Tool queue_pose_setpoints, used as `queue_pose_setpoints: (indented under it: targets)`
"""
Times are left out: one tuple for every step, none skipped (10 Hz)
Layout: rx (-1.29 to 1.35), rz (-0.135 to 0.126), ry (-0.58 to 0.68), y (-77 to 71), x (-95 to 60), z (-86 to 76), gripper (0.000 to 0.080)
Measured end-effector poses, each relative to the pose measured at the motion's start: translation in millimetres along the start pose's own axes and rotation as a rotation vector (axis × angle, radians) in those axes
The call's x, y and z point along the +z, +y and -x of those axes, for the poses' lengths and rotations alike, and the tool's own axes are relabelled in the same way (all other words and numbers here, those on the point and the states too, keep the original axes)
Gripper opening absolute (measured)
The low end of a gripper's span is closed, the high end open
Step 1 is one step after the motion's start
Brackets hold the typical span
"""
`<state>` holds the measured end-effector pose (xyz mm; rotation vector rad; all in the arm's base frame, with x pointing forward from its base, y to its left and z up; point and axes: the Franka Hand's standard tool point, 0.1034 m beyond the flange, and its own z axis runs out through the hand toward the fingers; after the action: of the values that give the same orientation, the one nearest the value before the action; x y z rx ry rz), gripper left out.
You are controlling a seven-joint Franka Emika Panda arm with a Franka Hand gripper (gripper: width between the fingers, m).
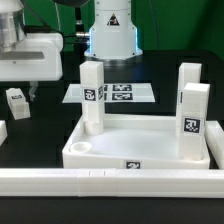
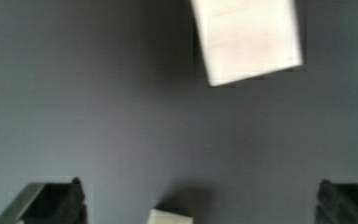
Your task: Assemble desk
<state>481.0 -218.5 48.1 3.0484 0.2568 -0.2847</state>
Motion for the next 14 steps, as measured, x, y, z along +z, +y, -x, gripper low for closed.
queue_pose_setpoints:
  targets:
    - [0.017,-0.018,-0.043,-0.8,6.4,4.0,0.0648]
    - [0.055,-0.060,-0.127,-3.1,11.0,11.7,0.0648]
    - [0.045,-0.056,-0.159,1.6,11.9,9.9,0.0648]
    - [0.062,-0.079,-0.228,-3.0,15.5,17.0,0.0648]
    - [0.058,-0.096,-0.295,-5.9,16.5,17.9,0.0648]
    - [0.054,-0.107,-0.336,-7.5,17.7,16.3,0.0648]
    - [0.046,-0.118,-0.412,-9.6,19.0,19.7,0.0648]
    - [0.016,-0.095,-0.491,-6.5,20.9,21.5,0.0648]
    - [-0.021,-0.063,-0.568,-4.1,23.4,25.1,0.0648]
    - [-0.052,-0.034,-0.658,-4.2,25.9,28.8,0.0648]
    - [-0.054,-0.037,-0.694,-7.4,28.5,28.2,0.0648]
    - [-0.053,-0.041,-0.714,-7.7,30.4,28.6,0.0648]
    - [-0.053,-0.039,-0.710,-7.0,30.5,28.0,0.0648]
    - [-0.053,-0.039,-0.711,-7.0,31.0,28.4,0.0648]
